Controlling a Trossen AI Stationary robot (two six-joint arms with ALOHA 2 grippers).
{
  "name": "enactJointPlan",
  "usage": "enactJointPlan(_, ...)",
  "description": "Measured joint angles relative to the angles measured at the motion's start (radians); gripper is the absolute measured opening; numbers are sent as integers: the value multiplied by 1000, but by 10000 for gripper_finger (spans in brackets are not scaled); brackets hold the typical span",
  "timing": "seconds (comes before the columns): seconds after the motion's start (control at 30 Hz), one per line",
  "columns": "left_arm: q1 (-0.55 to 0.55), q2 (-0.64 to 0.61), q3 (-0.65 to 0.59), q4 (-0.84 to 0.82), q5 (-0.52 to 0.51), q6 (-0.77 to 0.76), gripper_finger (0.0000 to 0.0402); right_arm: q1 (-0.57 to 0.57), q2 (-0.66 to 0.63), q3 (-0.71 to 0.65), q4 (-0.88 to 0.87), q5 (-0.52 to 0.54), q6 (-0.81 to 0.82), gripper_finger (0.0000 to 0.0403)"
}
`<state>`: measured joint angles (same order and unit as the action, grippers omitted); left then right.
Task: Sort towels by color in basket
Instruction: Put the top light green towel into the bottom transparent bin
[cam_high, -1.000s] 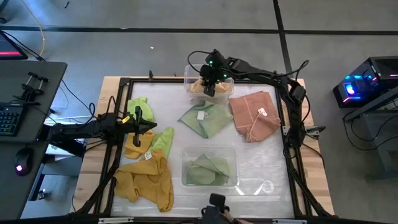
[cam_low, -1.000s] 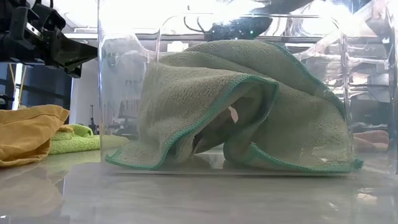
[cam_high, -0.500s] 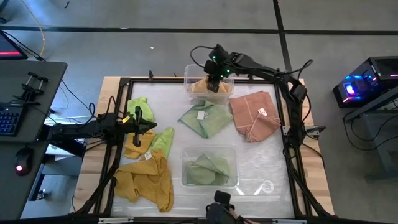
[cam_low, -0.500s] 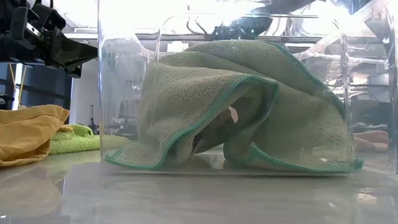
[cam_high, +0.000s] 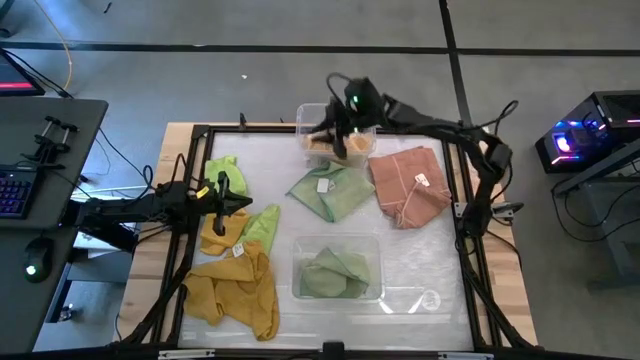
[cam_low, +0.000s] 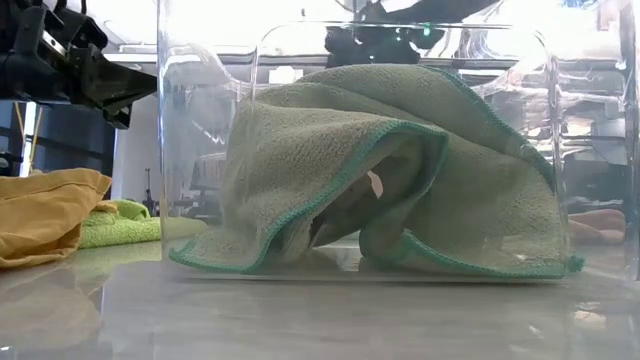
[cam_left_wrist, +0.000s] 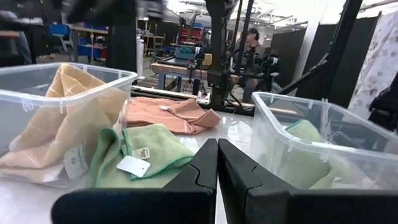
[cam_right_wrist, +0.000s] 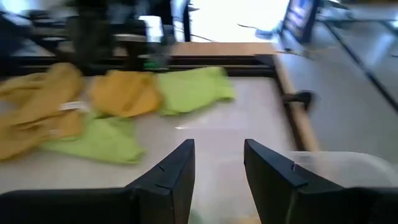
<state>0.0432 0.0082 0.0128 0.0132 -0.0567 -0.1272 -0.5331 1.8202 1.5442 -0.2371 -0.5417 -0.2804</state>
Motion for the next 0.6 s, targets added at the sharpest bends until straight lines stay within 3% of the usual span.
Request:
enactJointPlan(0.1,0,0,0,0,0,-2,1,32,-90,-180,145,-52,66,132)
enactJointPlan(0.23,0,0,0,0,0,-2,1,89,-264,-450,399,0,164,132)
enactJointPlan(0.37,0,0,0,1,0,-2,1,176,-471,-719,650,162,239,132)
enactJointPlan(0.6,0,0,0,71,0,-2,1,390,-750,-1047,877,428,235,132)
